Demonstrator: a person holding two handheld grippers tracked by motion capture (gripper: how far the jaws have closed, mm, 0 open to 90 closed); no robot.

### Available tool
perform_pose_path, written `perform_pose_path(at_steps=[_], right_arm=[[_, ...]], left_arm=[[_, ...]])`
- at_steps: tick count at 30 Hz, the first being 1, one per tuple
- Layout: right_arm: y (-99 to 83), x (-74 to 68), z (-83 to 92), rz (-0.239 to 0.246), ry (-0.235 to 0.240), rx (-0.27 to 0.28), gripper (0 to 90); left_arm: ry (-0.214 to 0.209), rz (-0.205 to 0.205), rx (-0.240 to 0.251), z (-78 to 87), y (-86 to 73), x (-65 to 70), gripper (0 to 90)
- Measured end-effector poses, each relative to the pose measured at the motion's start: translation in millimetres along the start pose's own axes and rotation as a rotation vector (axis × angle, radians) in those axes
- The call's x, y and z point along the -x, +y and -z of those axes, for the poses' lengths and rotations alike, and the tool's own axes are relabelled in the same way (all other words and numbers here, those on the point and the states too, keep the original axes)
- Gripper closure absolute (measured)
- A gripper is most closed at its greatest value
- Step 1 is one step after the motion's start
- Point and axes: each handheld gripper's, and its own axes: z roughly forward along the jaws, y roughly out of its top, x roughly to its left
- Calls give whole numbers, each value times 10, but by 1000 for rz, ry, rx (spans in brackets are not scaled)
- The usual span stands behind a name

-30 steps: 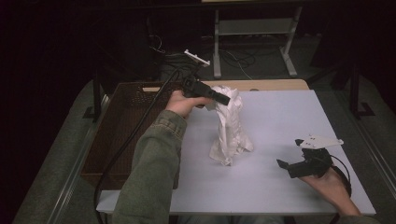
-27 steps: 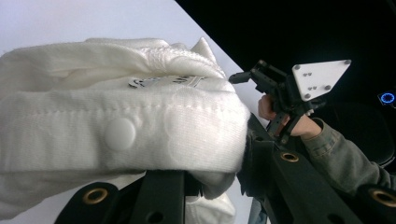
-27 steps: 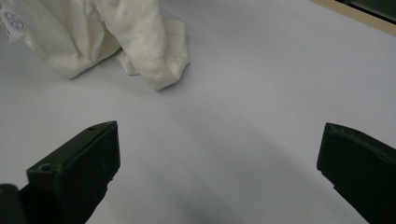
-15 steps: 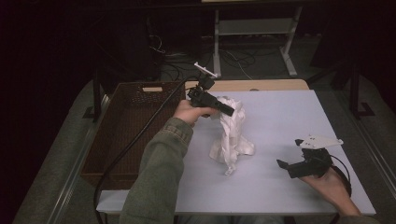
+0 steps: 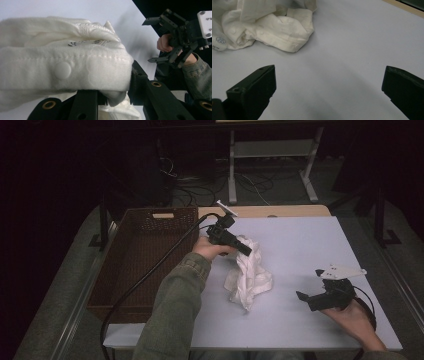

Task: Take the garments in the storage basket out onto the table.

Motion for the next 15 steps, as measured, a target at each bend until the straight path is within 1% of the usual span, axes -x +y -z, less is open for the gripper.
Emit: perform_pose_path(at_steps=[1,2,3,4,6,10,12,15], right_arm=[[0,0,0,0,0,2,0],[1,-1,1,-2,2,3,0],[1,-1,1,-1,2,3,0],[1,-1,0,0,2,2,0],[1,-2,1,2,1,1,0],[1,0,3,0,0,3,0],[1,2,2,0,1,3,0],[1,0,0,1,1,2,0]], left_arm=[[11,13,4,-28,-6,-6,702],[18,4,-4,-32,-8,-18,699],[18,4,-4,-32,-8,-18,694],[24,18,5,-53,-15,-31,689],[32,26,3,-71,-19,-51,673],[31,36,9,-109,-31,-75,638],[37,34,14,-128,-37,-76,629],[43,31,8,-143,-40,-79,606]])
